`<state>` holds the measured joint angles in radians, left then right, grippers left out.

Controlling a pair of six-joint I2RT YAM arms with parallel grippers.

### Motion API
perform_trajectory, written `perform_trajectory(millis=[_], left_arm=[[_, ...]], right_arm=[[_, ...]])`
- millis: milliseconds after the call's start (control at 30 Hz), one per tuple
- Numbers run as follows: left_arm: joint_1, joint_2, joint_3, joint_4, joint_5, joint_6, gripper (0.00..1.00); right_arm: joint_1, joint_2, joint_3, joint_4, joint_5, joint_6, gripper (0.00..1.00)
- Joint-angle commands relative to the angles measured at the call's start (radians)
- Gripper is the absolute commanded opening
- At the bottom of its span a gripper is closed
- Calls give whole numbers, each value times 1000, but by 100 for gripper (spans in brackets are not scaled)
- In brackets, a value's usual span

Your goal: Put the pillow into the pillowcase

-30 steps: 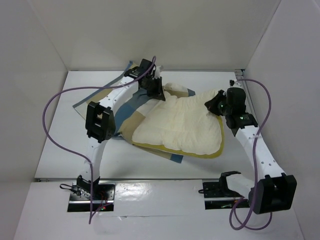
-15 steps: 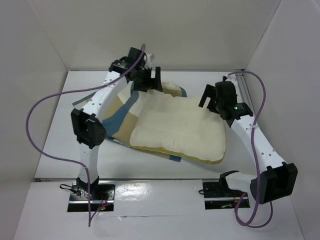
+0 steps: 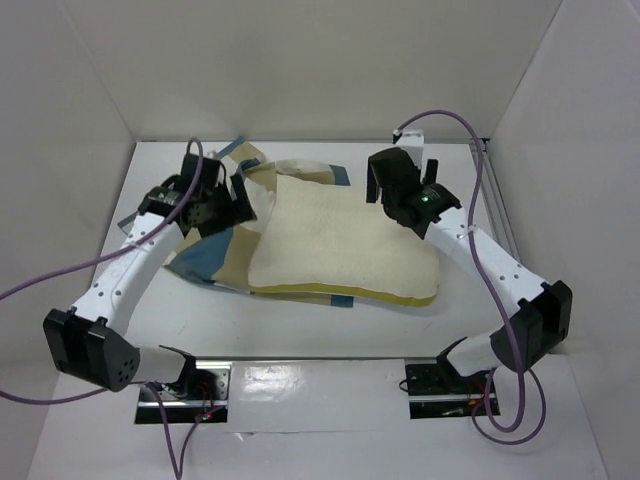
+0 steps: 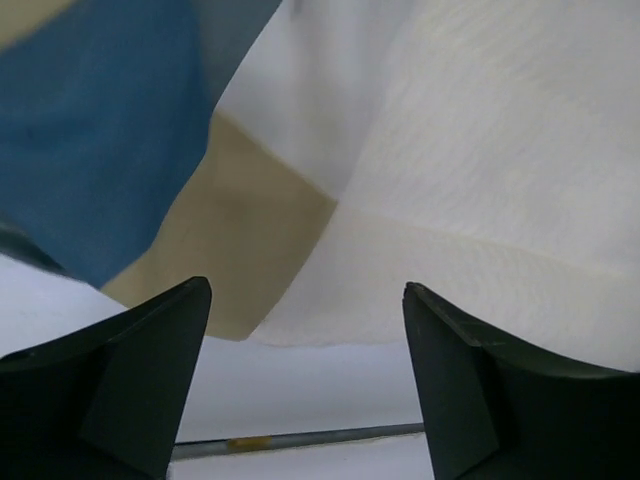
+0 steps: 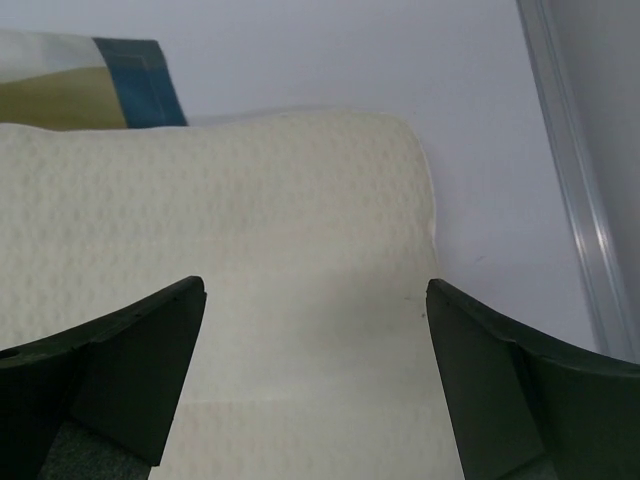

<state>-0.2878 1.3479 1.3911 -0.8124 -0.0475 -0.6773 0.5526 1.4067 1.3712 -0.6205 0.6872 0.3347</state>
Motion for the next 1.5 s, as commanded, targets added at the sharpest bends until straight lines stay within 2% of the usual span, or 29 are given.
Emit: perform_trajectory(millis=[0, 33, 67, 100, 200, 300, 467, 633, 667, 733, 833, 867, 900, 1067, 1233, 1300, 1367, 1467], left_arm=[[7, -119, -208, 42, -21, -149, 89], [7, -151, -258, 42, -22, -197, 87], [7, -183, -356, 57, -22, -223, 82], [7, -216, -401, 70, -22, -244, 81], [16, -329, -545, 119, 1, -301, 80], [16, -409, -651, 145, 26, -361, 82], [16, -458, -737, 177, 35, -390, 88], [7, -426, -747, 177, 46, -381, 89], [7, -426, -747, 194, 46, -360, 89], [-2, -414, -736, 194, 46, -335, 89], [-2, -376, -675, 164, 34, -274, 89], [-2, -375, -664, 163, 32, -243, 89], [-2, -375, -664, 186, 47, -222, 89], [-13, -421, -733, 359, 152, -166, 91], [-33, -431, -869, 534, 218, -175, 82], [-44, -412, -902, 620, 218, -176, 79], [-54, -396, -941, 671, 218, -176, 70], [-77, -359, -975, 786, 242, -206, 72]], right_arm=[[54, -11, 36, -3, 16, -148, 97], [93, -27, 17, 34, -51, -195, 97], [139, -43, -6, 69, -195, -236, 95], [241, -57, -56, 103, -248, -270, 95], [448, -1, -107, 177, -268, -330, 95], [561, 124, -119, 192, -258, -355, 100], [609, 233, -139, 301, -296, -393, 100], [541, 380, -124, 373, -366, -405, 100], [532, 400, -110, 373, -383, -405, 94], [508, 445, -74, 352, -442, -405, 68], [463, 457, -26, 317, -463, -359, 17], [448, 446, -17, 306, -463, -317, 4], [429, 437, -17, 294, -481, -300, 0], [290, 359, -6, 306, -719, -224, 0], [208, 348, 14, 321, -891, -192, 0], [178, 339, 14, 343, -922, -169, 0], [156, 330, 23, 343, -956, -169, 0], [156, 330, 46, 343, -965, -169, 0]])
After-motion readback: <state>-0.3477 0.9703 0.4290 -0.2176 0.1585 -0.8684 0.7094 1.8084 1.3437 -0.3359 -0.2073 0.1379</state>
